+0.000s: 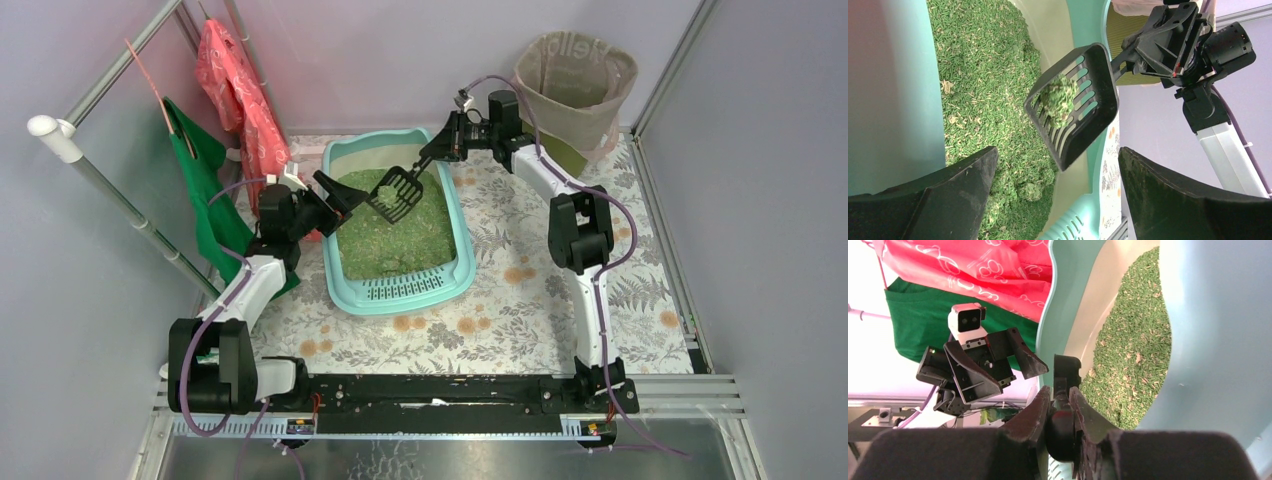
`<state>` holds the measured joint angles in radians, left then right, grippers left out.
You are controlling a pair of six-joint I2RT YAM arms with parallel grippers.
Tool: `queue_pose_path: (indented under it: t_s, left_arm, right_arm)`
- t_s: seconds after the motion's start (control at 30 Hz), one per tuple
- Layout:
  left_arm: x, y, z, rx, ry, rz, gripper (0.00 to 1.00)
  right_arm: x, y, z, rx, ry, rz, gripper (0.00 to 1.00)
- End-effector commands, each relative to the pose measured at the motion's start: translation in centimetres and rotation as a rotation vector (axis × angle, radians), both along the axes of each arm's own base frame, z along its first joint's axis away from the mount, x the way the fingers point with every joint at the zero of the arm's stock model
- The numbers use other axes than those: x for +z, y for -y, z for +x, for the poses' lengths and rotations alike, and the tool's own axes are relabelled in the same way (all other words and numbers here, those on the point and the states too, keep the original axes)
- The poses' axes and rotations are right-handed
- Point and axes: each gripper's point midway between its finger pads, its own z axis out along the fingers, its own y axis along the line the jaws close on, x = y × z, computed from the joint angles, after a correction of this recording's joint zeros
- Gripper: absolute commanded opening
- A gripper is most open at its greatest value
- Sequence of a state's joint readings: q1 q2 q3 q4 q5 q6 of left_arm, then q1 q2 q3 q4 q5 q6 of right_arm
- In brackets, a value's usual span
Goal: Clean the litter box
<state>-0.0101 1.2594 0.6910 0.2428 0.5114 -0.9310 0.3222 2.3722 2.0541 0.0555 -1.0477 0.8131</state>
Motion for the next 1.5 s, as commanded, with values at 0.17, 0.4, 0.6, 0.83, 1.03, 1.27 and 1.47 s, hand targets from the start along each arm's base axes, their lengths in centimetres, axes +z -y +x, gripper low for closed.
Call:
queue_pose_path:
  t_s: [0.17,0.4,0.6,0.83,1.03,1.27,1.47]
  left_arm:
    - [0.4,-0.1,0.2,-0.005,0.033,-0.006,0.98]
    - [0.1,-0.2,0.5,0.004,0.029,-0.013,0.98]
    - [0.0,-0.2,0.3,0.003,0.026,-0.007,0.98]
    - [0.4,0.4,-0.1,-0.026,0.035,-0.033,0.98]
    - [0.8,0.5,-0.2,-0.032,0.047,-0.043,0.98]
    - [0.9,0.6,-0.3,-0.038,0.051,-0.044,0.98]
    - [1.0,0.5,-0.2,-0.033,0.053,-0.041,0.98]
  right_arm:
    - [4.1,-0.1,-1.4,0.045,0.067,0.085,0.0]
    - [4.1,-1.1,-2.1,0.104,0.095,0.053,0.0]
    - [5.6,0.0,-1.5,0.043,0.045,0.16,0.0]
    - [6.7,0.0,-1.5,0.007,0.088,0.081,0.0]
    - [9.4,-0.5,-1.4,0.011,0.144,0.07,0.0]
    - [12.4,0.1,-0.5,-0.008,0.167,0.089,0.0]
    - [15.4,3.2,1.4,-0.061,0.205,0.144,0.0]
